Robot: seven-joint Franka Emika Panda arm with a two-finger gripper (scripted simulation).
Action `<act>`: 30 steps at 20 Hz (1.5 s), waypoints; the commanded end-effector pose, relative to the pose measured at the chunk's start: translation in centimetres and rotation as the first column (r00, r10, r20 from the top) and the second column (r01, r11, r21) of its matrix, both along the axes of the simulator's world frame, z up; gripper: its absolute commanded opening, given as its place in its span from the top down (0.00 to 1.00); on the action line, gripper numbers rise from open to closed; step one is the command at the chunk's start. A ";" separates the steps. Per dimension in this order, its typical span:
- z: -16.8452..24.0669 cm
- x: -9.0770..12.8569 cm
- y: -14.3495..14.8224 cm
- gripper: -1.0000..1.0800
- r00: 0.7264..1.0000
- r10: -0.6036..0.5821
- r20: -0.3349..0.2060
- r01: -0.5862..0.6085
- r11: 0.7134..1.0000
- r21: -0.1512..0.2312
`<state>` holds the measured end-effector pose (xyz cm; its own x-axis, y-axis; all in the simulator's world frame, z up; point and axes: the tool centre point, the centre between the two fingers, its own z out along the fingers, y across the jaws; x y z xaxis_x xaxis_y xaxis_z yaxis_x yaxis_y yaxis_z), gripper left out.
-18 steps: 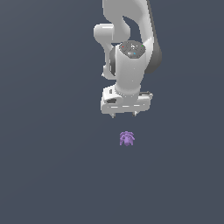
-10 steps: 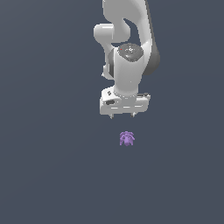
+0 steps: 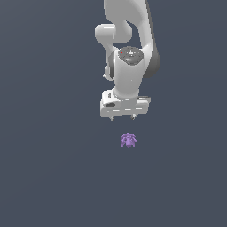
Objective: Pick up the object and move it to a goal position.
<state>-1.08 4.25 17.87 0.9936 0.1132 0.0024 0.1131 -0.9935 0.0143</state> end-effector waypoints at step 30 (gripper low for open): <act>-3.9 2.3 1.6 0.04 0.761 0.648 -0.023 -0.649 0.761 -0.003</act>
